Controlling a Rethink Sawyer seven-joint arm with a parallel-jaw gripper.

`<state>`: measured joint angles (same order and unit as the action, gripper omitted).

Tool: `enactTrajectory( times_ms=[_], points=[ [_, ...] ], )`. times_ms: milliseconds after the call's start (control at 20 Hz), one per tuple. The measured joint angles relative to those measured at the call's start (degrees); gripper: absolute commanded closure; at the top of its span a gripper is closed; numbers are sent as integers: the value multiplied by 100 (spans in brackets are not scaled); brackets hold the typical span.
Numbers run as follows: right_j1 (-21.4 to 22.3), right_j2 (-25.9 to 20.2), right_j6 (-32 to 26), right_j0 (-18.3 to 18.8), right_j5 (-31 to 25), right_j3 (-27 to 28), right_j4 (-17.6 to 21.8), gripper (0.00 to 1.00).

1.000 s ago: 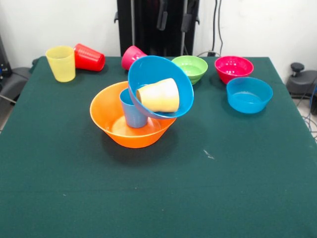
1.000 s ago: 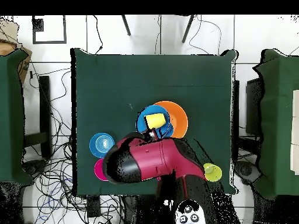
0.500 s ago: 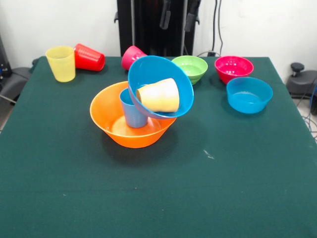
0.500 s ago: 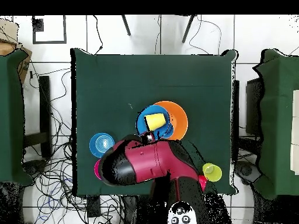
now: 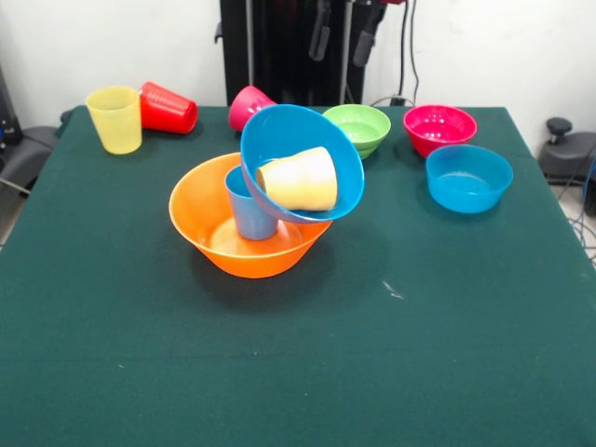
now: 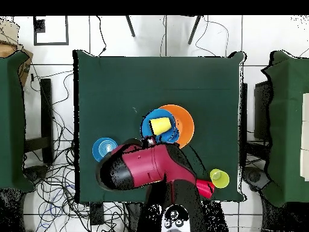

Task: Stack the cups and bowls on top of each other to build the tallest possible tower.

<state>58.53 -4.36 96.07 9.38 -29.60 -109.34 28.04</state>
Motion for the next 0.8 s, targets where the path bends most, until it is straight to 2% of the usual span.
enactTrajectory(
  times_ms=[150, 800],
  points=[
    [-147, 171, 5, -216, 0, 125, -1, 0],
    [-621, 744, 266, -755, 1, 308, -4, 0]
  ],
)
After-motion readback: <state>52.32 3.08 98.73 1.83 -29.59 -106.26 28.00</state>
